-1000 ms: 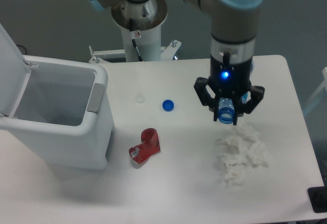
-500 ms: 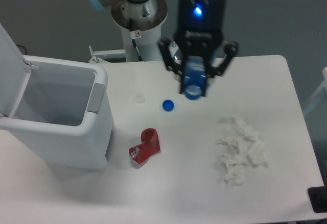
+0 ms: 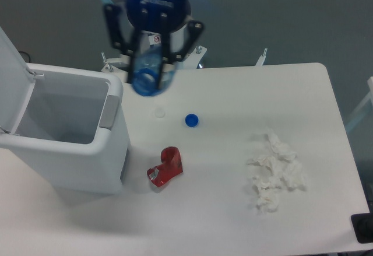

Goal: Place the plastic bottle in the trash can
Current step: 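Carry the bottle over toward the open white trash can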

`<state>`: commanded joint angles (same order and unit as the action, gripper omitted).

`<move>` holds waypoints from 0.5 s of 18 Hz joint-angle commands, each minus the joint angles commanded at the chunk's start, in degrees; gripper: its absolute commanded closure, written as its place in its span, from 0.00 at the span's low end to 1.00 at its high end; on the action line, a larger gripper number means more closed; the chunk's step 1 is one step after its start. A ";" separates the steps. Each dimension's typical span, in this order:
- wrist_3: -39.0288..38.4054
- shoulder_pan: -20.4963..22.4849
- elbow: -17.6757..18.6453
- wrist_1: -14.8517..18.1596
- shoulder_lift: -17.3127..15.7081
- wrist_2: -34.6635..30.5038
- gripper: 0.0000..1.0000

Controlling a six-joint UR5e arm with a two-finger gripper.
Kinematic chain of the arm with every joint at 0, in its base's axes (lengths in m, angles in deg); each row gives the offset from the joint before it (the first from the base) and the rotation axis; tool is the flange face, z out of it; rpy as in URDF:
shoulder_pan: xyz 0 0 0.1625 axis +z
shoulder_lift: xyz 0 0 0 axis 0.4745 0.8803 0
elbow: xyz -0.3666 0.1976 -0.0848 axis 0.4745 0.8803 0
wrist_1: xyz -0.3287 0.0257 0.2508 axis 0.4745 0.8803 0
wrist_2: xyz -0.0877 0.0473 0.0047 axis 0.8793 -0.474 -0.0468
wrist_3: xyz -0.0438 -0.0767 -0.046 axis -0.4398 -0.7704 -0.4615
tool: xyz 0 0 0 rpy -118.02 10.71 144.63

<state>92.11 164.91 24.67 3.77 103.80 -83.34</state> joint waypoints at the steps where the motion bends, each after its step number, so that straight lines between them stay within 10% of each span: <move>1: -0.61 -0.18 0.17 -0.18 -0.44 0.71 0.93; 9: -1.41 -3.43 3.51 -3.69 -1.94 2.12 0.93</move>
<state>90.70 161.48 28.18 0.08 101.87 -81.22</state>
